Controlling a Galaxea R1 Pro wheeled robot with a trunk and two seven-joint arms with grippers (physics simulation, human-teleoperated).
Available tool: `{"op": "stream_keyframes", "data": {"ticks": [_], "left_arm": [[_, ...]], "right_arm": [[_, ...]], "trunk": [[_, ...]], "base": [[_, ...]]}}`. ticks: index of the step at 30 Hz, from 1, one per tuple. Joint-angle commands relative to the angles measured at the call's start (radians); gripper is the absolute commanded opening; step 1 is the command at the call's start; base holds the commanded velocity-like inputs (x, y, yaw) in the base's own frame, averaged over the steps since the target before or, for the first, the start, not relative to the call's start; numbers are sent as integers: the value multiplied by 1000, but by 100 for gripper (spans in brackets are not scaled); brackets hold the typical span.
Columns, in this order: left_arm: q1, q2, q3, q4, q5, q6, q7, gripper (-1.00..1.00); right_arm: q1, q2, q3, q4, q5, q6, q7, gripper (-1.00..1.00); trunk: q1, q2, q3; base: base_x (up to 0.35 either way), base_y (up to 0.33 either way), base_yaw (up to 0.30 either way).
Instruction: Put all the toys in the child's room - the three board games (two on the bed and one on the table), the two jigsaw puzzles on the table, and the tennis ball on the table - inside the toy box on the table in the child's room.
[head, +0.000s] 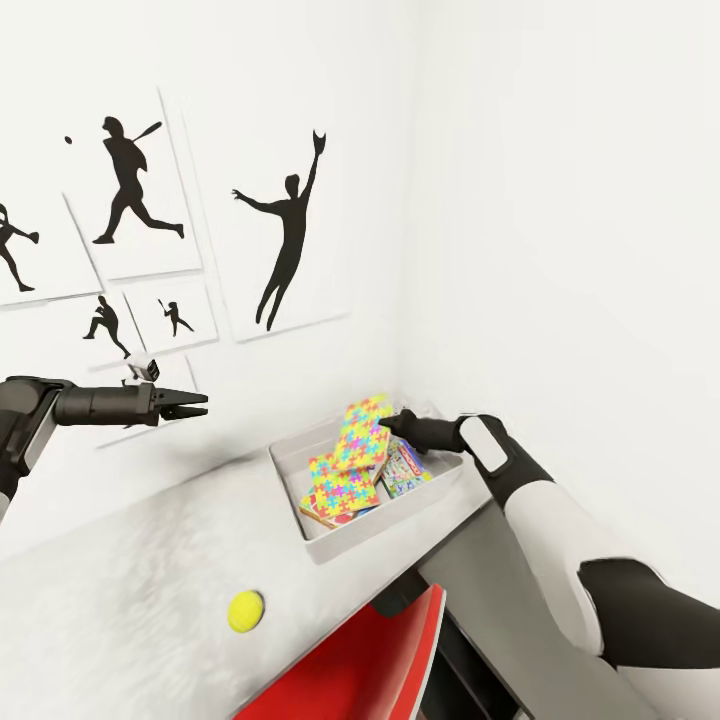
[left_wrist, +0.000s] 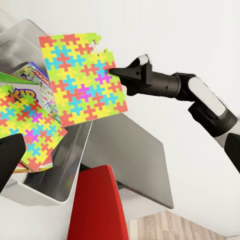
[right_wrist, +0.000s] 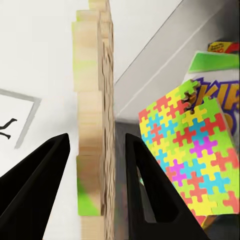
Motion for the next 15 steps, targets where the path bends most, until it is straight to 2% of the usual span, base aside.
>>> {"op": "stream_keyframes", "data": {"ticks": [1,5,10,15], "left_arm": [[-1,2,-5,0,7,11,-1,100],[-1,2,-5,0,7,11,-1,100],[-1,1,-5,0,7,11,-1,100],[-1,0,-5,0,7,11,-1,100]], "right_arm": [[-2,1,0,12,2,-4,6,-100],[-5,3,4,75,3,-20,15,-100],[-5,3,12,88,3,-25,29,-100],[-4,1,15,83,4,-27,100,-100]], "trunk": [[1,-2,-2],[1,-2,-2],[1,-2,-2],[1,-2,-2]], "base": [[0,0,0],[0,0,0],[0,0,0],[0,0,0]]}}
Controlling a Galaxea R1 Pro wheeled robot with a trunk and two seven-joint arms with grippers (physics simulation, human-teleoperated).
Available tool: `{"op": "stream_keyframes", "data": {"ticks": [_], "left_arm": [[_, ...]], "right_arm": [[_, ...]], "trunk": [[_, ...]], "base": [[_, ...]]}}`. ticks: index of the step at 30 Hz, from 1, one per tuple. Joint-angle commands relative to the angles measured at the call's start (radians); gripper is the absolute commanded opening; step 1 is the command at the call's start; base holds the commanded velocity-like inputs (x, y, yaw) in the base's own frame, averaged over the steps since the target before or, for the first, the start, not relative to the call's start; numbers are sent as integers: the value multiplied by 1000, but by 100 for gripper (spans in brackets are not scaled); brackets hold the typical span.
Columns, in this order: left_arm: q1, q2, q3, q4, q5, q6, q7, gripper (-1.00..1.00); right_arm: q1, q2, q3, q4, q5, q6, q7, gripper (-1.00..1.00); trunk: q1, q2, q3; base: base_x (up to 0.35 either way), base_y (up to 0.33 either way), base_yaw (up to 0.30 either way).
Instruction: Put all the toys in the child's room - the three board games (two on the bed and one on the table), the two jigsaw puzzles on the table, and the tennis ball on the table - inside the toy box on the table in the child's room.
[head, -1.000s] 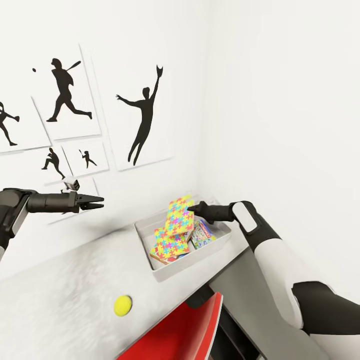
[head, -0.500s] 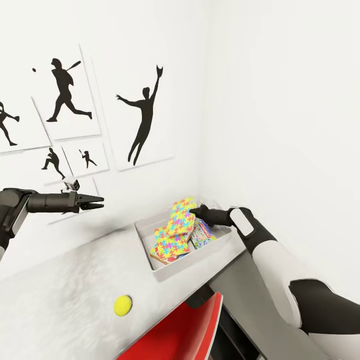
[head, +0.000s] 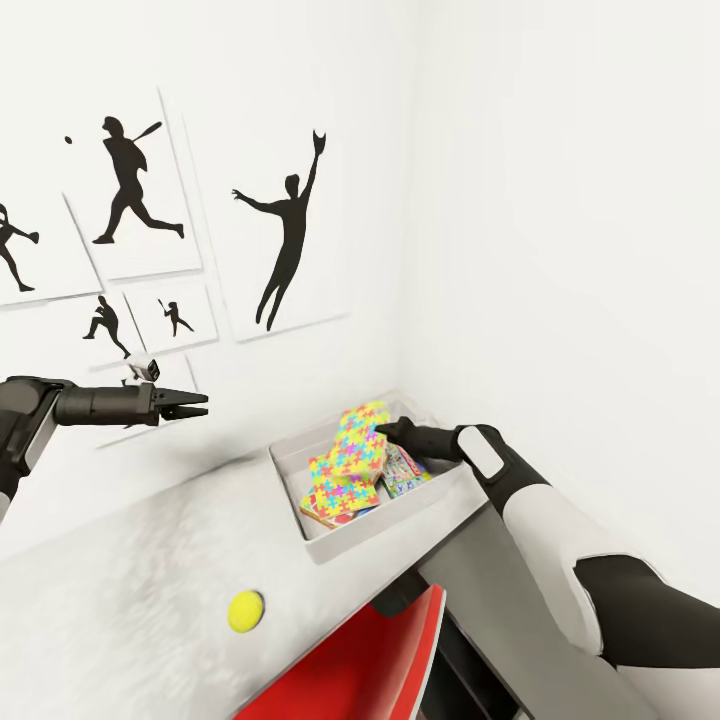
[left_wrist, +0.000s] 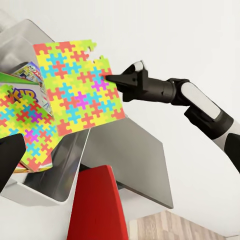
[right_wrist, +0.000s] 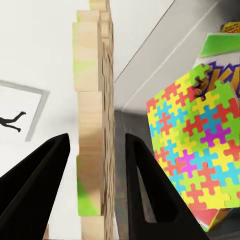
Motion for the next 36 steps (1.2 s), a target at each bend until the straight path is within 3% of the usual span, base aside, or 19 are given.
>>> {"op": "stream_keyframes", "data": {"ticks": [1,11,19,26,36], "left_arm": [[-1,1,-5,0,7,11,-1,100],[-1,2,-4,0,7,11,-1,100],[-2,3,-3,0,7,11,-1,100],[-43,3,-4,1,7,11,-1,100],[-56,3,-5,8,8,11,-1,100]], "right_arm": [[-1,-1,3,-1,5,1,22,-100],[0,3,46,0,5,-21,53,-100],[-1,5,52,0,5,-40,53,-100],[-5,25,54,-40,5,-40,44,-100],[-38,55,54,-76,6,-40,37,-100]], "trunk": [[1,-2,-3],[1,-2,-16],[1,-2,-29],[1,-2,-41],[1,-2,-57]], "base": [[0,0,0],[0,0,0],[0,0,0],[0,0,0],[0,0,0]]}}
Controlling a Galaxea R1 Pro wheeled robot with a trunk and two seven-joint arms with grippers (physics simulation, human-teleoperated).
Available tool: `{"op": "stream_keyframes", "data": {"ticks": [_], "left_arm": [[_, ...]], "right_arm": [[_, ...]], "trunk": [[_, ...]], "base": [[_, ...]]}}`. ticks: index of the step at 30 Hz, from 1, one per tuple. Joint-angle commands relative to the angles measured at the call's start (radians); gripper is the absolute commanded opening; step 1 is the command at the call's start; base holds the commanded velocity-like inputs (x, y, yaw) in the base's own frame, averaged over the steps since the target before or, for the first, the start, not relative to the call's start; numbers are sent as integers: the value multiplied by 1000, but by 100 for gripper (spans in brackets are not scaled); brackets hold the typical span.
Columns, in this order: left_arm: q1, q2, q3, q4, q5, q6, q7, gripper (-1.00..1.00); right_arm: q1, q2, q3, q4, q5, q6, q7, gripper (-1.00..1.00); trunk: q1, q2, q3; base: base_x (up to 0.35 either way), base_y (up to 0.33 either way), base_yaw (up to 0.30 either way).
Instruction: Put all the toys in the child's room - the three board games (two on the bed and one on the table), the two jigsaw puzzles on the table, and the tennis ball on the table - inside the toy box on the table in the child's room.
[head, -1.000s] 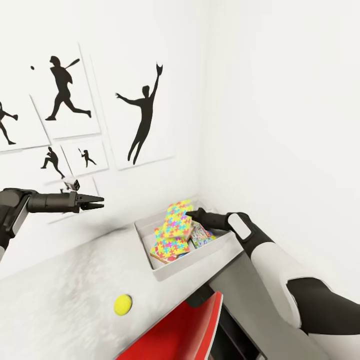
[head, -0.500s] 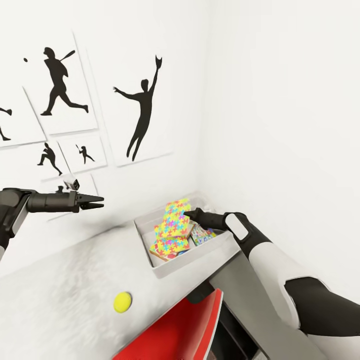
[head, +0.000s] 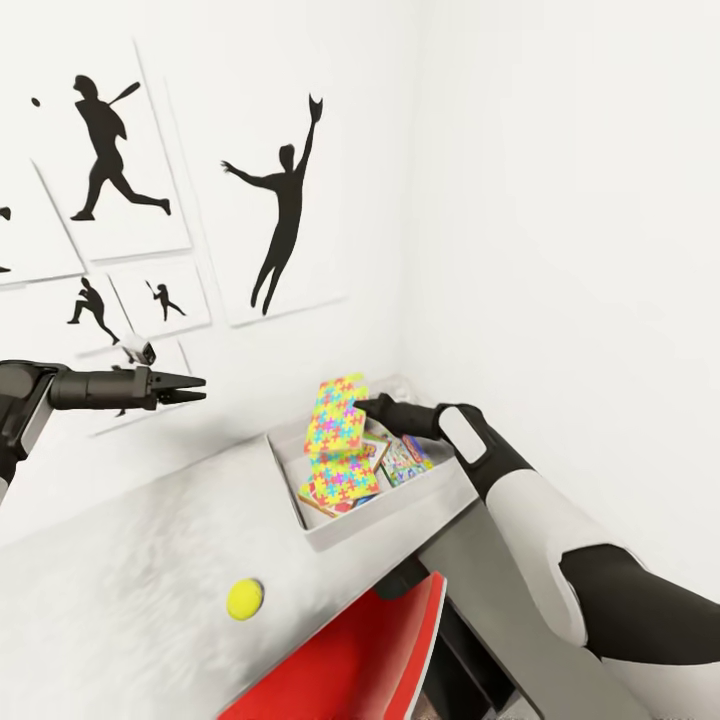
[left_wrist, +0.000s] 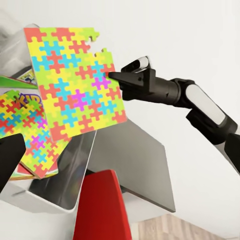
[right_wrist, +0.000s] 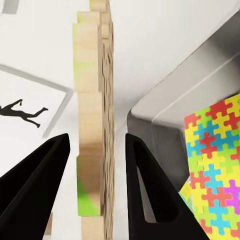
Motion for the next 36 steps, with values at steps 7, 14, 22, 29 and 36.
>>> {"op": "stream_keyframes", "data": {"ticks": [7,14,22,29,36], "left_arm": [[-1,2,-5,28,7,11,-1,100],[-2,0,-3,35,7,11,-1,100],[-2,-4,-3,36,6,11,-1,100],[-2,-5,-5,36,5,11,-1,100],[-2,-4,-5,36,5,11,-1,100]], "right_arm": [[-3,0,2,-1,2,-1,2,-100],[-3,-1,2,-1,3,-5,2,-100],[-3,0,2,-2,3,-9,2,-100],[-3,0,3,-1,21,-13,3,-100],[-3,0,3,-1,26,-13,3,-100]], "trunk": [[1,-2,-14],[1,-2,-25],[1,-2,-38],[1,-2,-49],[1,-2,-61]], "base": [[0,0,0],[0,0,0],[0,0,0],[0,0,0],[0,0,0]]}}
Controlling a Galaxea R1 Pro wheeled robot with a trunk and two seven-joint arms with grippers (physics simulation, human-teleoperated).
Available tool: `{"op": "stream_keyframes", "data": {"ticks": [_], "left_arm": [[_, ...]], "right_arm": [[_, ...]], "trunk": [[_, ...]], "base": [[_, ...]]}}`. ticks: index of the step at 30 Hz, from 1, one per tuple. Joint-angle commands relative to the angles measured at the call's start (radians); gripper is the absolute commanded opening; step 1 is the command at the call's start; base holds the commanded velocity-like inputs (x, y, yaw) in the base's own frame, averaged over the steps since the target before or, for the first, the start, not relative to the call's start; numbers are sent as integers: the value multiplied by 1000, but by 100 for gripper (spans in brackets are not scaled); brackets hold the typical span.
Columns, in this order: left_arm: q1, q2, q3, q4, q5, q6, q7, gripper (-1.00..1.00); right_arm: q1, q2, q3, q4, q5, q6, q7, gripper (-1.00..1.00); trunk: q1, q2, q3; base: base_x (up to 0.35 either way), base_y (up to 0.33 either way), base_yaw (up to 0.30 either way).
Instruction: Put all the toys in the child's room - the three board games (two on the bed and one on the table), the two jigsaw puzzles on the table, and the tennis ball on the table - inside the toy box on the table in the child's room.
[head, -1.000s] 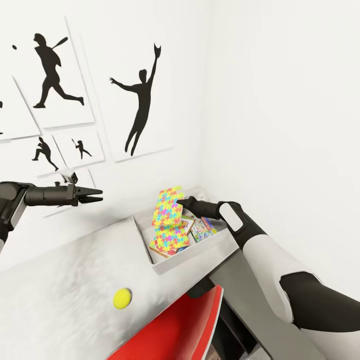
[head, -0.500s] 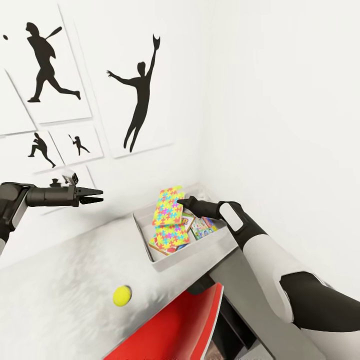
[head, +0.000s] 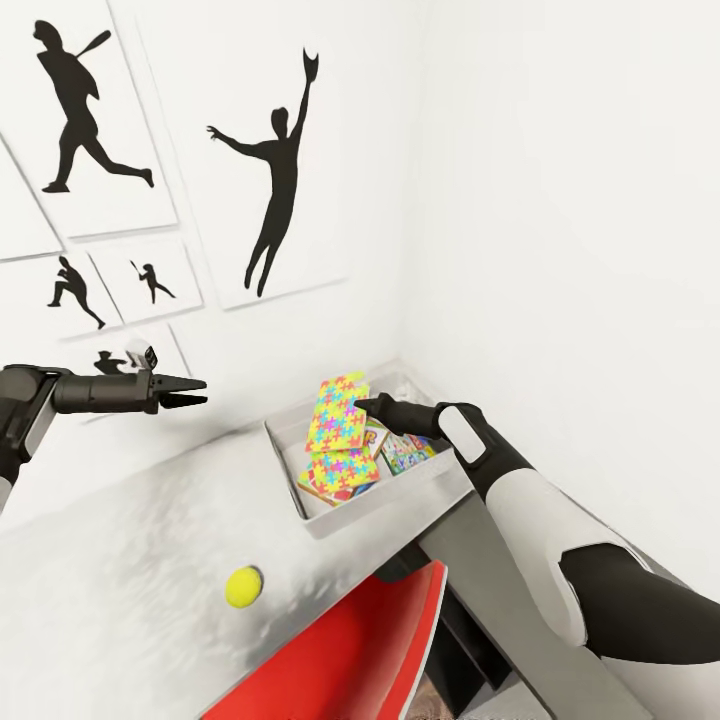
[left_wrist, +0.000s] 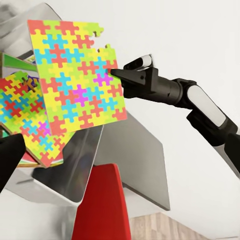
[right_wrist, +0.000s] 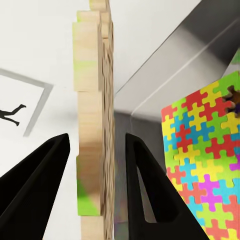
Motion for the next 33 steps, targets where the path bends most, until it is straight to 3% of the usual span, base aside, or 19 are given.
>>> {"op": "stream_keyframes", "data": {"ticks": [1,33], "left_arm": [[-1,2,-5,0,7,11,-1,100],[-1,2,-5,0,7,11,-1,100]], "right_arm": [[-1,0,1,0,1,2,2,-100],[-1,-1,1,0,-1,-22,5,-100]], "trunk": [[1,-2,-4],[1,-2,-55]], "base": [[0,0,0],[0,0,0]]}}
